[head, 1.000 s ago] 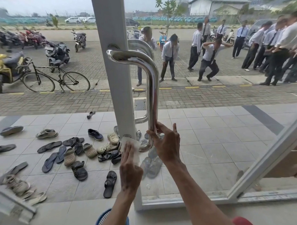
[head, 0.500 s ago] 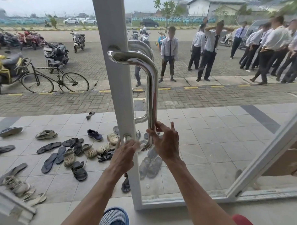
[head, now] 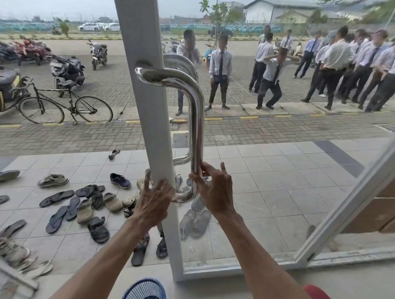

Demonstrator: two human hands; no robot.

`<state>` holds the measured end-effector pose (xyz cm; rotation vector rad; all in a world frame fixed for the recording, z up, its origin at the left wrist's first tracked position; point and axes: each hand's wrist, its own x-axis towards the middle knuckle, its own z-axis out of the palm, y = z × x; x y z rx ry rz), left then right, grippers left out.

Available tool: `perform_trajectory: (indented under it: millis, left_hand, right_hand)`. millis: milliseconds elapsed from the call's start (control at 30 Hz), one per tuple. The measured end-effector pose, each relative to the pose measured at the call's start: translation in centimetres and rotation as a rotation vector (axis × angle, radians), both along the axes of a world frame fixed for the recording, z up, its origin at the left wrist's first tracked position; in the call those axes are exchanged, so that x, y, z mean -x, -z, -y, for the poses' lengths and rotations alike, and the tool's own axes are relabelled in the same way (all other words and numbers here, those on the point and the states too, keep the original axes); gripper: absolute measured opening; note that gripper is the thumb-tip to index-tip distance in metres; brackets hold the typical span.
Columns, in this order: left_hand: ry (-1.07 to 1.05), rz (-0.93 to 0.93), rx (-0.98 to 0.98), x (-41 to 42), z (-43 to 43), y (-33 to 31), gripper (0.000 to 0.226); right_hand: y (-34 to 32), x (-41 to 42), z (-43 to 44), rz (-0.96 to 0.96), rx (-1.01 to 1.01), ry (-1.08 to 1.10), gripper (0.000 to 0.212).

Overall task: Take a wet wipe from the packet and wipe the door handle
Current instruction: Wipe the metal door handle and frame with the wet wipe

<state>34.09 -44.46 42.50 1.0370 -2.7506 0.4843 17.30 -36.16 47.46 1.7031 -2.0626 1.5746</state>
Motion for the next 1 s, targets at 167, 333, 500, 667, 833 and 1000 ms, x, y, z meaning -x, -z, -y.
perform_trajectory:
  millis: [167, 333, 500, 667, 833, 1000]
  left_hand:
    - [-0.142, 0.119, 0.025, 1.5, 0.2, -0.7, 0.031]
    - [-0.011, 0.093, -0.056, 1.7, -0.9, -0.2, 0.042]
    - [0.057, -0.018, 0.058, -0.7, -0.6, 1.1, 0.058]
    - [-0.201, -0.206, -0.173, 1.1, -2.9, 2.4, 0.087]
    - [-0.453, -0.430, -0.420, 5.2, -4.2, 1.4, 0.103]
    - [-0.563, -0.618, -0.537, 6.6, -4.1, -0.1, 0.095]
  right_hand:
    - [-0.1, 0.3, 0.1, -0.011, -0.022, -0.003, 0.036]
    - [-0.1, 0.1, -0.1, -0.031, -0.008, 0.029, 0.035]
    - [-0.1, -0.1, -0.1, -0.026, -0.008, 0.042, 0.033]
    - [0.0, -0.6, -0.1, -0.022, -0.005, 0.072, 0.032]
    - [-0.2, -0.7, -0.2, -0.027, -0.010, 0.076, 0.029]
    - [-0.2, -0.7, -0.3, -0.030, -0.021, 0.079, 0.028]
